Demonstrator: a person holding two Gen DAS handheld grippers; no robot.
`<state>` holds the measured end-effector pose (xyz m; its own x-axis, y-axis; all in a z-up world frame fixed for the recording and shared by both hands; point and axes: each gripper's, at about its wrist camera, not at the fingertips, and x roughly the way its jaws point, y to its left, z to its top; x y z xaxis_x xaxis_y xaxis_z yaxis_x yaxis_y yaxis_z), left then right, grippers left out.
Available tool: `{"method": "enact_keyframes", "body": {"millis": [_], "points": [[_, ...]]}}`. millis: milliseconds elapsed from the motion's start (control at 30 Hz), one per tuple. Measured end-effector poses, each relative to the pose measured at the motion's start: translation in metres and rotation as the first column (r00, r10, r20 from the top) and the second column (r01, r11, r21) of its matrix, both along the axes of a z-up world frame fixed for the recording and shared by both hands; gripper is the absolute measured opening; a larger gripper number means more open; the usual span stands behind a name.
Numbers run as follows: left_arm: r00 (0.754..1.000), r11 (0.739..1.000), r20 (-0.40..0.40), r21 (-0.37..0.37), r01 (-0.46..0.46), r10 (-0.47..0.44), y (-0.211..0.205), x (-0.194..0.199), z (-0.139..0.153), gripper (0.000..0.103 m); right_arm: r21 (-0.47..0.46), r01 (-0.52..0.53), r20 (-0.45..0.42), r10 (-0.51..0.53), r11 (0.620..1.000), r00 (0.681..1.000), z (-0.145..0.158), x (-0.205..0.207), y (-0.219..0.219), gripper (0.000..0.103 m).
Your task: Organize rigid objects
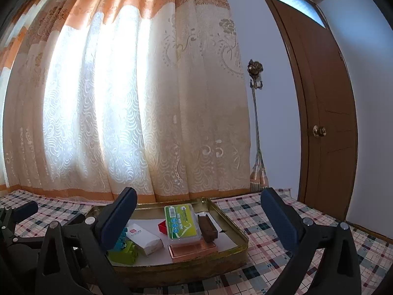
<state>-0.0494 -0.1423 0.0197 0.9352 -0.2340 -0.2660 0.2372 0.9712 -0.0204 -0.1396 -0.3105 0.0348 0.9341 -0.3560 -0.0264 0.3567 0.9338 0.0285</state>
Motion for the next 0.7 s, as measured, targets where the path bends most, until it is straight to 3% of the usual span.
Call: {"method": "enact_keyframes", "body": {"millis": [367, 567, 700], "points": [[1.0, 1.0, 0.024, 0.016, -0.003, 0.003, 0.005, -0.008, 0.001, 0.103, -0.033, 0.019, 0.066, -0.017, 0.999, 0.998, 0.004, -0.016, 0.008, 0.102], [1.0, 1.0, 0.021, 0.013, -0.007, 0.007, 0.005, -0.008, 0.001, 0.103, -0.022, -0.029, -0.005, 0.029, 0.999, 1.0, 0.001, -0.003, 0.011, 0.102], [1.0, 1.0, 0.021, 0.015, -0.004, 0.003, 0.004, -0.009, 0.001, 0.103, -0.039, -0.03, -0.007, 0.03, 0.999, 1.0, 0.0, -0.003, 0.015, 0.102]]}}
